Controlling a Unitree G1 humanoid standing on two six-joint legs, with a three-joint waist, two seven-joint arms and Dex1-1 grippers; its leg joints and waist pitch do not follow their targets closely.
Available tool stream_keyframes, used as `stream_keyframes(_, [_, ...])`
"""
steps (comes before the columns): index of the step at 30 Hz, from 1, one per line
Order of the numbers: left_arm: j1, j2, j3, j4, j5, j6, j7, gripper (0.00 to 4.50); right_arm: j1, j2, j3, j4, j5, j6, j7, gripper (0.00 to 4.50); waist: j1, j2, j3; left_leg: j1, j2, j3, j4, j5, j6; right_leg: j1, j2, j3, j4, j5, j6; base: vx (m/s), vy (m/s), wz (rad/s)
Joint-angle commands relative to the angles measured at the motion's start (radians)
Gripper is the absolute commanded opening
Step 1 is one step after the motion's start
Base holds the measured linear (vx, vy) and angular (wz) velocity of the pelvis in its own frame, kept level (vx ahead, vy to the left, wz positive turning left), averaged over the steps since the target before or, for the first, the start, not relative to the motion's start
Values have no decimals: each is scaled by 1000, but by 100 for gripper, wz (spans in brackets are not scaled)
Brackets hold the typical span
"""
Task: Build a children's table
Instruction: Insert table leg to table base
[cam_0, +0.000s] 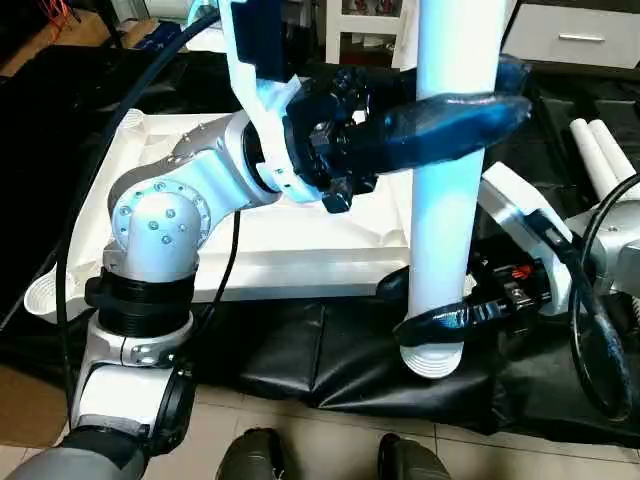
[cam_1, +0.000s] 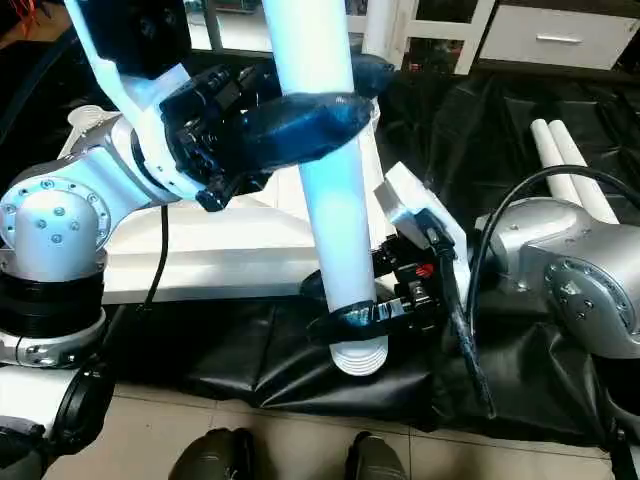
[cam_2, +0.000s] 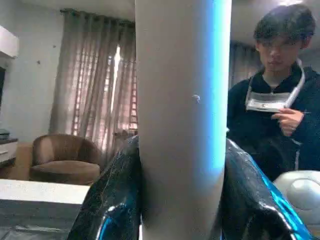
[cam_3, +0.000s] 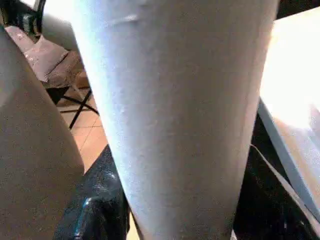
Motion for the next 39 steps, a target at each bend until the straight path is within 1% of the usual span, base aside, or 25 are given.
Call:
stream_keyframes(1, [-29,-8,25,0,12,-27,31,228,8,1,4,-11,-13,5,-12,201,-3,-30,-106,32,10,-7,-63,-178,54,61,-19,13,-70,-343,-197,0,0,0])
stream_keyframes(4, [-42,-22,65,27,-28,-22,57,244,12,6,-2,-4,-23,-2,-31,199,-3,-30,-105,30,10,-7,-62,-178,53,61,-18,13,-70,-336,-202,0,0,0])
stream_keyframes(8, [-46,10,72,37,5,-36,46,285,19,21,-16,6,-37,-14,-69,191,-6,-29,-106,29,8,-9,-64,-174,50,62,-18,11,-69,-343,-190,0,0,0])
stream_keyframes(10, [-50,12,103,57,-6,-52,46,285,23,31,-33,17,-46,-24,-100,190,-6,-26,-107,32,9,-8,-64,-176,52,59,-17,12,-71,-337,-194,0,0,0])
stream_keyframes(12, [-40,5,153,47,-50,-57,80,285,29,42,-61,38,-59,-35,-142,190,-4,-26,-108,31,8,-7,-63,-170,48,60,-18,11,-68,-319,-207,0,0,0])
stream_keyframes(14, [-22,9,248,39,-144,-45,161,285,40,76,-135,77,-70,-59,-232,190,-5,-29,-107,28,7,-6,-62,-172,41,60,-18,11,-64,-301,-219,0,0,0])
stream_keyframes(15, [-17,18,277,53,-161,-42,179,285,40,96,-176,89,-58,-67,-265,190,-6,-24,-106,28,5,-6,-62,-174,40,60,-17,10,-63,-301,-220,0,0,0])
stream_keyframes(16, [-16,19,280,55,-164,-42,181,285,40,99,-181,91,-57,-68,-269,190,-7,-26,-107,28,3,-5,-60,-173,42,60,-15,9,-63,-299,-219,0,0,0])
stream_keyframes(17, [3,40,306,84,-145,-51,194,285,30,135,-262,104,-6,-59,-329,190,-6,-23,-106,31,3,-6,-61,-177,49,59,-14,9,-66,-309,-212,0,0,0])
stream_keyframes(18, [23,49,311,107,-99,-71,217,285,27,150,-309,100,23,-60,-363,190,-7,-14,-103,33,3,-6,-63,-186,55,55,-13,7,-69,-319,-206,0,0,0])
stream_keyframes(20, [35,54,313,121,-66,-85,234,285,25,160,-338,95,40,-60,-385,188,-7,-14,-104,35,5,-8,-66,-180,50,55,-12,6,-71,-317,-202,0,0,0])
stream_keyframes(22, [71,59,288,170,76,-151,294,285,39,167,-384,85,40,-72,-431,187,-4,-5,-101,41,8,-6,-68,-196,42,48,-8,7,-76,-311,-195,0,0,0])
stream_keyframes(24, [108,66,238,187,183,-196,313,285,69,168,-403,75,39,-75,-449,187,-6,-10,-101,37,9,-9,-74,-202,35,56,-11,6,-77,-314,-162,0,0,0])
stream_keyframes(26, [135,71,179,187,256,-227,342,285,104,178,-412,52,41,-69,-458,186,-4,-4,-103,38,11,-11,-76,-192,30,56,-13,8,-74,-285,-159,0,0,0])
stream_keyframes(27, [140,68,166,186,271,-239,354,285,115,184,-414,42,43,-66,-463,186,-6,-8,-104,36,10,-10,-76,-184,32,57,-13,8,-73,-261,-166,0,0,0])
stream_keyframes(28, [140,68,166,186,271,-239,354,285,115,184,-414,42,43,-66,-463,186,-4,-7,-106,37,10,-11,-75,-179,33,58,-15,8,-71,-249,-173,0,0,0])
stream_keyframes(29, [141,71,130,208,339,-267,409,285,135,198,-418,30,31,-75,-500,186,-5,-8,-107,34,10,-11,-74,-168,36,59,-15,7,-66,-219,-191,0,0,0])
stream_keyframes(30, [141,71,130,208,339,-267,409,285,135,198,-418,30,31,-75,-500,186,-6,-8,-103,32,9,-11,-75,-179,39,58,-15,7,-71,-235,-187,0,0,0])
stream_keyframes(31, [147,82,97,216,404,-294,423,285,143,209,-424,30,18,-87,-529,186,-7,-9,-102,32,8,-11,-75,-182,37,60,-17,7,-72,-246,-185,0,0,0])
stream_keyframes(34, [215,151,-51,196,630,-376,426,285,200,243,-424,30,-76,-190,-578,186,-9,-11,-98,32,9,-10,-80,-197,25,55,-18,9,-81,-311,-132,0,0,0])
stream_keyframes(35, [232,160,-77,186,666,-389,421,285,219,240,-415,24,-102,-212,-580,186,-10,-17,-97,30,12,-12,-85,-194,21,56,-20,10,-82,-315,-115,0,0,0])
stream_keyframes(36, [227,128,-71,187,678,-379,478,285,263,234,-367,-4,-171,-277,-566,186,-12,-16,-97,33,12,-9,-84,-191,15,54,-19,11,-78,-299,-123,0,0,0])
stream_keyframes(37, [170,55,-20,206,633,-350,566,285,289,260,-327,-40,-200,-306,-576,186,-13,-16,-97,32,13,-7,-83,-194,7,53,-18,12,-78,-290,-130,0,0,0])
stream_keyframes(38, [140,24,4,216,607,-338,598,285,292,277,-317,-52,-200,-307,-586,186,-10,-11,-101,40,11,-5,-78,-198,8,48,-16,12,-77,-260,-160,0,0,0])
stream_keyframes(39, [132,17,8,216,599,-337,599,285,291,279,-313,-53,-202,-308,-588,186,-11,-14,-102,35,10,-6,-77,-186,22,53,-17,11,-74,-233,-185,0,0,0])
